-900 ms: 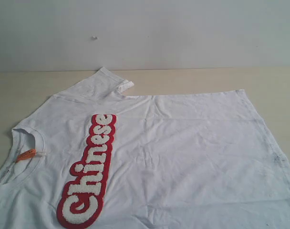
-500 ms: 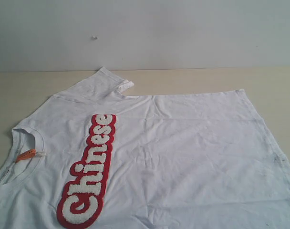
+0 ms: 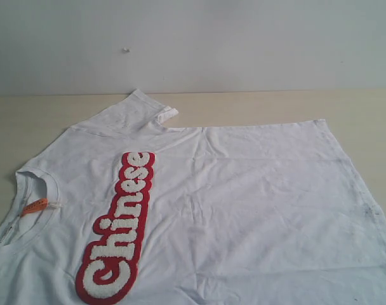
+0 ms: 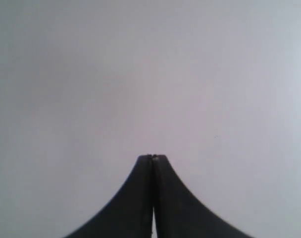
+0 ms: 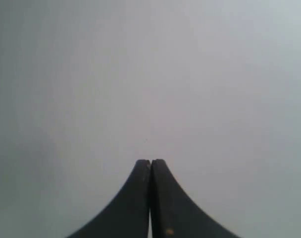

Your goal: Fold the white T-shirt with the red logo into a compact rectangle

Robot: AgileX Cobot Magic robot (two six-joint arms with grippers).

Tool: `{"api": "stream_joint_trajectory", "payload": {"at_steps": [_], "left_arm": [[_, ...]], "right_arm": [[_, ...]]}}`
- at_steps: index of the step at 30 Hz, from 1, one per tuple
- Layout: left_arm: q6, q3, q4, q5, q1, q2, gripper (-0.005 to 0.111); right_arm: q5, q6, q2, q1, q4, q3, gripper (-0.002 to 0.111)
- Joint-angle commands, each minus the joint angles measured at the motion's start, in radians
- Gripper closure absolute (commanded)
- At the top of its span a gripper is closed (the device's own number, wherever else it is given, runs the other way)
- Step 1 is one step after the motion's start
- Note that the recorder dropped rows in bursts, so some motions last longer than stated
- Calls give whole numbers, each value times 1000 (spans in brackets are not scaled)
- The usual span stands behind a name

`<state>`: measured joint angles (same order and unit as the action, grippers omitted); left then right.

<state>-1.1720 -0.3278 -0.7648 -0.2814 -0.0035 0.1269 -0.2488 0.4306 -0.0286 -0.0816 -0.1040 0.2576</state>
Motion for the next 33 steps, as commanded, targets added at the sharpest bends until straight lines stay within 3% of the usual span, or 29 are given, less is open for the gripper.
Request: {"api": "stream_joint_trajectory", "payload": {"at_steps": [1,5,9,13,18,23,26,29,30,33], "left_arm": [[-202,-165,-257,18,4,163,107],[-52,-322,-256,76,4,390,107],[-26,-400,-245,137,4,567,107],[-28,-411,-269,167,4,743,107],[-37,-405,-438,263,2,918,107],[-73,-407,-443,255,-22,1073,107],[-116,-428,-497,81,-51,1161,107],[-384,-533,-811,-273,-61,1247,107],[-578,-601,-980,-356,-74,1296,107],[-659,-695,-980,-496,-77,1390,107]], "right_arm": [[102,22,-96,-6,-38,133,108],[116,2,-224,-6,-121,226,108],[108,-71,-352,-6,-129,294,108],[198,-160,-507,-6,-129,356,108],[407,-213,-725,-6,-138,454,108],[551,-256,-919,-6,-125,532,108],[554,-345,-989,-6,-33,549,108],[549,-494,-1037,-6,94,562,108],[561,-554,-1054,-6,153,568,108],[641,-767,-1092,-6,306,615,108]]}}
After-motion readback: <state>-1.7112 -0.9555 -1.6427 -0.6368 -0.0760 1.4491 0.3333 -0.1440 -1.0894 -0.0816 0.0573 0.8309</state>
